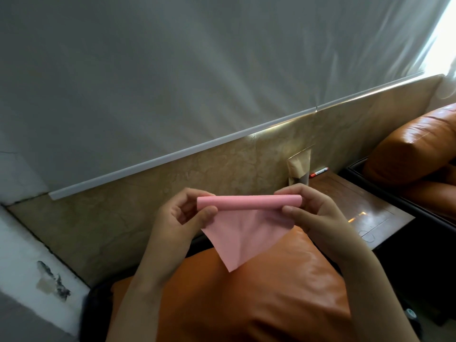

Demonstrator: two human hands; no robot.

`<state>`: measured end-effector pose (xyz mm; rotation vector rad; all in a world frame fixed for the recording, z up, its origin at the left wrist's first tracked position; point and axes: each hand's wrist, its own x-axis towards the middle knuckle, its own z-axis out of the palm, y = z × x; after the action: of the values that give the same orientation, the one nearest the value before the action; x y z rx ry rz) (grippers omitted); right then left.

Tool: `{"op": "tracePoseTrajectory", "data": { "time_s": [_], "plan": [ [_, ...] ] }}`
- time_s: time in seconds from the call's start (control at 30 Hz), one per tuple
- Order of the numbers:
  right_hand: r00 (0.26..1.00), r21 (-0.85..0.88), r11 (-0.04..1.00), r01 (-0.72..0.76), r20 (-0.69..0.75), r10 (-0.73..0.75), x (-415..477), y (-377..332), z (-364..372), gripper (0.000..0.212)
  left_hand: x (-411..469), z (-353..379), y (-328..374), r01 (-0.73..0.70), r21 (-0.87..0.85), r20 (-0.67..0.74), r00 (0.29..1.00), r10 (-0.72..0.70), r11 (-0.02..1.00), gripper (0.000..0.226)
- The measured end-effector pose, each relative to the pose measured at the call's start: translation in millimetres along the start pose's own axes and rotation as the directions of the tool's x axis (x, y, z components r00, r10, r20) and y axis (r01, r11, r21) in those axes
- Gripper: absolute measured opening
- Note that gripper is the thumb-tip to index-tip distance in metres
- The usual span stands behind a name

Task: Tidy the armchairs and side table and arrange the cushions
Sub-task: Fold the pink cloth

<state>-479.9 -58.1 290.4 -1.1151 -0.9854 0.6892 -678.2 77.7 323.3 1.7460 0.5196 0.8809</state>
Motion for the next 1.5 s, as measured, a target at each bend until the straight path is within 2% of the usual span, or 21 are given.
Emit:
{"op": "tracePoseTrajectory", "data": {
  "time_s": [0.07, 0.17, 0.43, 0.6, 0.77, 0.87, 0.93, 1.0, 1.1, 1.23, 1.37, 1.5],
  "plan": [
    [1.000, 0.018, 1.000, 0.003, 0.005, -0.003, 0, 0, 2, 0.020, 0, 3, 1, -0.004, -0.011, 0.008, 1.000, 0.004, 1.000, 0.020],
    [1.000, 0.001, 1.000, 0.010, 0.000, -0.010, 0, 0, 2, 0.037, 0, 7, 3, 0.002, -0.035, 0.033, 0.999, -0.001, 0.999, 0.020],
    [0.999, -0.046, 0.999, 0.021, -0.043, -0.023, -1, -4, 4, 0.014, -2, 5, 5, -0.004, -0.062, 0.031, 1.000, 0.006, 0.998, 0.023],
    [0.999, -0.009, 1.000, 0.013, -0.051, -0.014, 0, -3, 5, 0.027, -1, -1, 3, 0.024, -0.093, 0.043, 0.999, -0.020, 0.995, 0.017],
    [0.999, 0.078, 0.997, 0.022, 0.023, -0.024, 0, -6, 0, 0.032, -1, -3, 0, 0.032, -0.146, 0.067, 0.997, -0.023, 0.989, 0.021],
    [1.000, 0.053, 0.998, 0.020, -0.019, -0.019, 1, -8, 0, 0.041, 0, -3, -2, 0.050, -0.144, 0.089, 0.995, -0.038, 0.988, 0.022],
    [0.997, 0.012, 0.999, 0.036, -0.064, -0.035, 3, -7, 0, 0.031, 0, -1, -3, 0.070, -0.146, 0.095, 0.994, -0.056, 0.987, 0.021],
    [0.996, -0.022, 0.999, 0.042, -0.079, -0.044, 3, -6, 1, 0.012, 1, 1, -4, 0.077, -0.128, 0.074, 0.995, -0.068, 0.989, 0.017],
    [0.998, -0.029, 0.999, 0.021, -0.067, -0.022, 3, -5, 0, 0.023, 2, 3, -5, 0.060, -0.101, 0.036, 0.998, -0.057, 0.993, 0.017],
    [0.999, -0.029, 0.999, 0.016, -0.052, -0.017, 3, -5, 0, 0.032, 3, 2, -9, 0.055, -0.099, 0.040, 0.998, -0.051, 0.994, 0.027],
    [0.998, -0.069, 0.998, 0.003, -0.055, -0.007, 2, -7, 0, 0.025, 5, 3, -12, 0.056, -0.126, 0.062, 0.997, -0.049, 0.990, 0.025],
    [0.998, -0.103, 0.994, 0.029, -0.052, -0.034, 3, -5, 2, 0.015, 6, 1, -15, 0.029, -0.078, 0.096, 0.995, -0.021, 0.997, 0.027]
  ]
}}
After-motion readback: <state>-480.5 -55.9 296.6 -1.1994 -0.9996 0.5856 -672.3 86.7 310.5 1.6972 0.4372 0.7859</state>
